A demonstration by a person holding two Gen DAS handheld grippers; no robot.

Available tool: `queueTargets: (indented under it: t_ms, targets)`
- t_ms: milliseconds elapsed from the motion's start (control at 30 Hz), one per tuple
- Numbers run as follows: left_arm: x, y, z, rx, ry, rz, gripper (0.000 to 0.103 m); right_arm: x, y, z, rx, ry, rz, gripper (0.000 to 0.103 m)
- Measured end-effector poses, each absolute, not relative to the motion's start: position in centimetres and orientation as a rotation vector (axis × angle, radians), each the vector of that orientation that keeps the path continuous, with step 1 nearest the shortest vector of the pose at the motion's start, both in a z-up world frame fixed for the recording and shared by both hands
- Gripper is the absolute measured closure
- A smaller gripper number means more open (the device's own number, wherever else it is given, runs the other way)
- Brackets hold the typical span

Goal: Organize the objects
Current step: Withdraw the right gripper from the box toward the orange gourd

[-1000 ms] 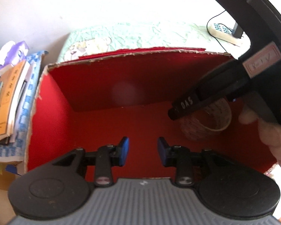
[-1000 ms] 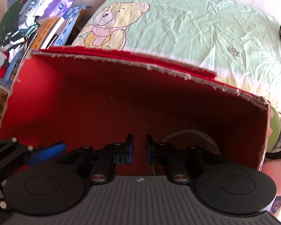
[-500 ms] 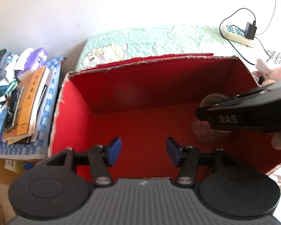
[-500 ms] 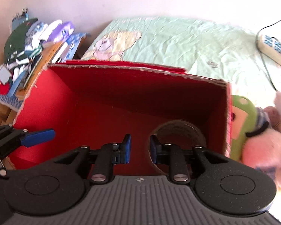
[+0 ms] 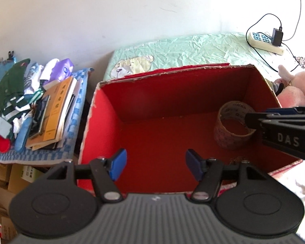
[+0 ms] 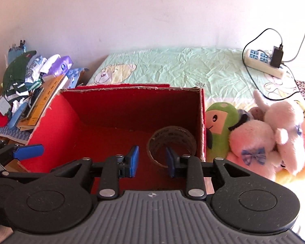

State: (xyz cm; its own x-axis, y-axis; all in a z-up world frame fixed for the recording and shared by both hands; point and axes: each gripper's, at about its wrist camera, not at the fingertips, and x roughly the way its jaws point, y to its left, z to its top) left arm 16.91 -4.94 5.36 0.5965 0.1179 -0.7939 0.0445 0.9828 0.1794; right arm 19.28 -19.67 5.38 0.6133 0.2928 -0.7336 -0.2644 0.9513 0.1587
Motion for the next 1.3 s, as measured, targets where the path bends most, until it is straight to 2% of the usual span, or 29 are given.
queueTargets:
  t_ms: [233, 767, 1300]
  targets:
    - [14.8, -5.5, 6.4, 0.179, 0.919, 0.077, 0.029, 16.4, -20.6, 6.4, 0.035, 0.803, 0.335, 0.069]
    - [10.4, -6.8, 6.3, 0.152, 0.933, 0.111, 0.024, 11.6, -22.6, 6.5, 0.062, 0.796, 0.403, 0.069]
    - [8.3, -6.6, 2.6, 0.131, 1.028, 0.086, 0.023, 10.0, -23.0, 2.3, 0.091, 0.935, 0.404, 0.069]
